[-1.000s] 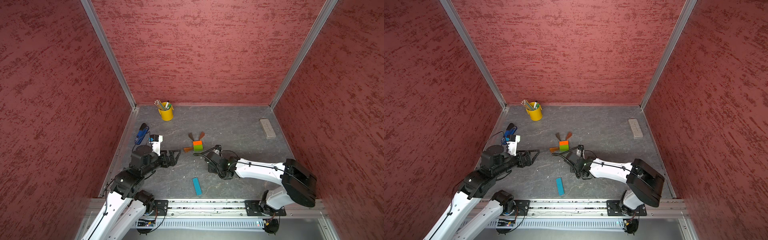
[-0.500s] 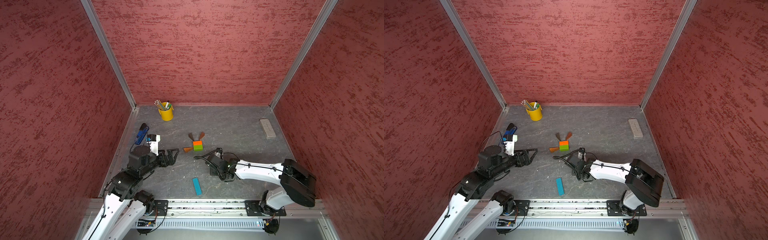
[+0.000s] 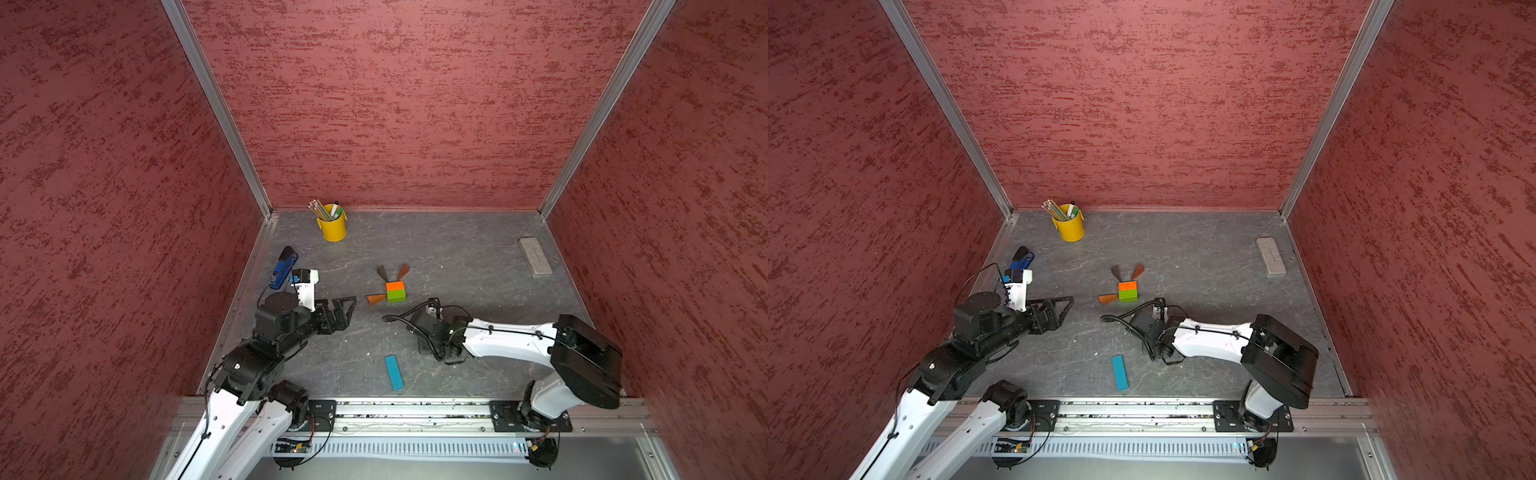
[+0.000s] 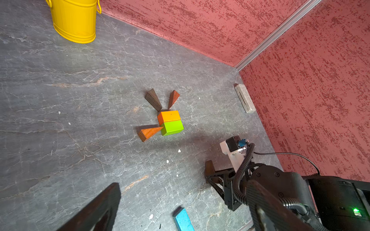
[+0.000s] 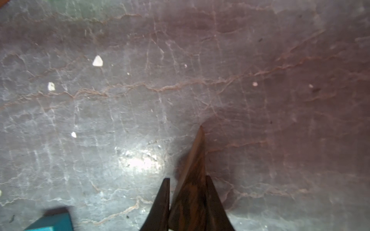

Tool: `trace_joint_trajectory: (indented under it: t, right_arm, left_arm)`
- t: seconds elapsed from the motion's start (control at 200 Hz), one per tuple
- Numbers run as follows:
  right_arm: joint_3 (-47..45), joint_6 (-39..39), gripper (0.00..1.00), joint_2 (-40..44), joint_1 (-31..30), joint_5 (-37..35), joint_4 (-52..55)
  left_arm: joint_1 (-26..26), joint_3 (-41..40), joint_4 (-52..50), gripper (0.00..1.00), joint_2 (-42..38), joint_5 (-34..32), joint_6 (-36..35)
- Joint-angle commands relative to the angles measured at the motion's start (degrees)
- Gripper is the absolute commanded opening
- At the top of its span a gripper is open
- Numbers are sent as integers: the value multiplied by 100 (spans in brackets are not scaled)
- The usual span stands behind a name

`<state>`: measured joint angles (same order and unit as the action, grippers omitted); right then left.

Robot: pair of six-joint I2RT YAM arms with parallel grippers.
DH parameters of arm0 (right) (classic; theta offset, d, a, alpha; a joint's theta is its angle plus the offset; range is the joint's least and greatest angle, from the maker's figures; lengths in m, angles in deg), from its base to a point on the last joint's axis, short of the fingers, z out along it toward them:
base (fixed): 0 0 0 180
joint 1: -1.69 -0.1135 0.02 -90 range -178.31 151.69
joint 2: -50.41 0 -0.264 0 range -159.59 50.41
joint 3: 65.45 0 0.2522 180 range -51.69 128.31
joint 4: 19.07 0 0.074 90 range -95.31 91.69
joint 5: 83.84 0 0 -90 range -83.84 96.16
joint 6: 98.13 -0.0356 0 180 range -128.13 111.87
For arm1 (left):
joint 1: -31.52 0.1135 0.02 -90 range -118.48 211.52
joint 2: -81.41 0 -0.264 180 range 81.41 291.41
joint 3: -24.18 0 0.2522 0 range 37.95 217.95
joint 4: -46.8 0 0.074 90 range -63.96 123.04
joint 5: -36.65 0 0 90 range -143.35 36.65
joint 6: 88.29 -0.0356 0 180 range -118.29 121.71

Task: Assemble a small pinwheel with building blocks
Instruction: Pick up the building block from the center of the board.

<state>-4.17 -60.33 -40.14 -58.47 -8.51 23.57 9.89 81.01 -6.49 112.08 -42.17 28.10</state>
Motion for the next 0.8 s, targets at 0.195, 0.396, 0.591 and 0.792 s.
trace_joint_trajectory:
  t: [0.195,0.396,0.591,0.792]
  right_arm:
    - [224,1516,3,152,350,-331,26]
    - [529,3852,7,362,935,-89,-294]
    - [891,6934,9,223,1457,804,-472]
    - [825,9422,7,13,1908,1160,-884]
  left_arm:
    - [816,209,212,100,228,996,-13]
    - [1024,151,352,100,532,1167,-103]
    - [1271,-260,768,100,929,2358,348]
    - [1414,-698,1091,100,720,2842,954]
